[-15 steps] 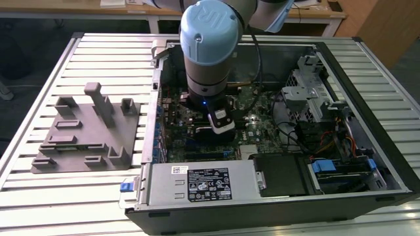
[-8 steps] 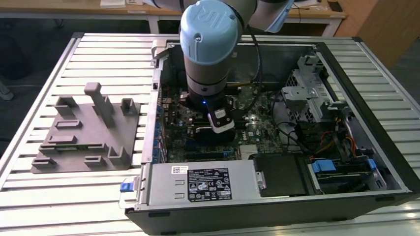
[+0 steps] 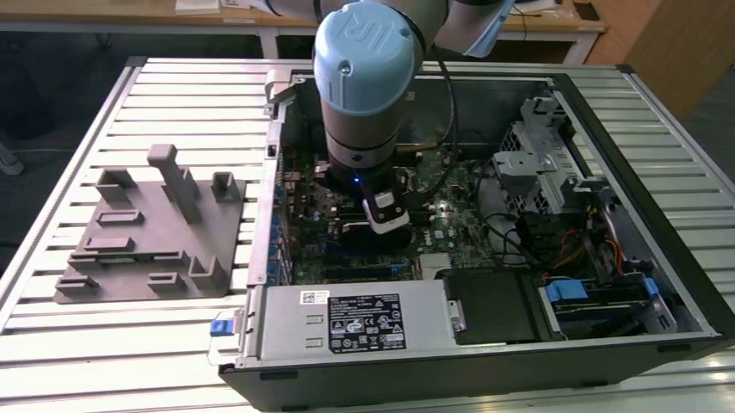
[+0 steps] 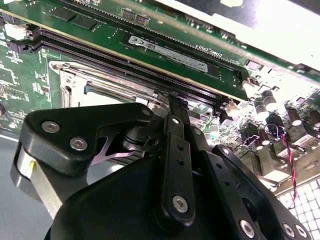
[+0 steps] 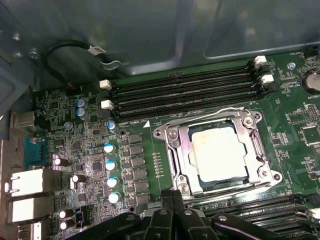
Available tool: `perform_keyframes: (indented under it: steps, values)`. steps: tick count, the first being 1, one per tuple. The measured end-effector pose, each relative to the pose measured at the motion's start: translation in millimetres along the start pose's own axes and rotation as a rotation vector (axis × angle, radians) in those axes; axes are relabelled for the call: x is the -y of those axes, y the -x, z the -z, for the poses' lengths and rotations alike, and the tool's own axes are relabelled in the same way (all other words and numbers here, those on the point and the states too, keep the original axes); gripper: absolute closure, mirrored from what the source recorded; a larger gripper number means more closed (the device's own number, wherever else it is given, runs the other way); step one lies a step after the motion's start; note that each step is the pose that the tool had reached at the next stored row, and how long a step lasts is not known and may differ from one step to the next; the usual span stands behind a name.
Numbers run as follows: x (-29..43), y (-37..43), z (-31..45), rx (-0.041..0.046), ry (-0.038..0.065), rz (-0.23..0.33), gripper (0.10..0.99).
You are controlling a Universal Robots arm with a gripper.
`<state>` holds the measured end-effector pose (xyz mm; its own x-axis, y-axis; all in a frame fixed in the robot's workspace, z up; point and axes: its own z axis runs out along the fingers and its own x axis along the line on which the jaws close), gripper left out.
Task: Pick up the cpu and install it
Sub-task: 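Install the second cpu locking lever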
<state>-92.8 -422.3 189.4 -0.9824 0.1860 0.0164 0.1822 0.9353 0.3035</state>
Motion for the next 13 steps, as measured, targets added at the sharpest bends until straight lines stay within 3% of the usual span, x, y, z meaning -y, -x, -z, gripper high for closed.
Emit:
perform_keyframes:
  steps: [13]
  values:
    - [-1.1, -3.1, -2.2, -0.0006, 0.000, 0.001, 0.980]
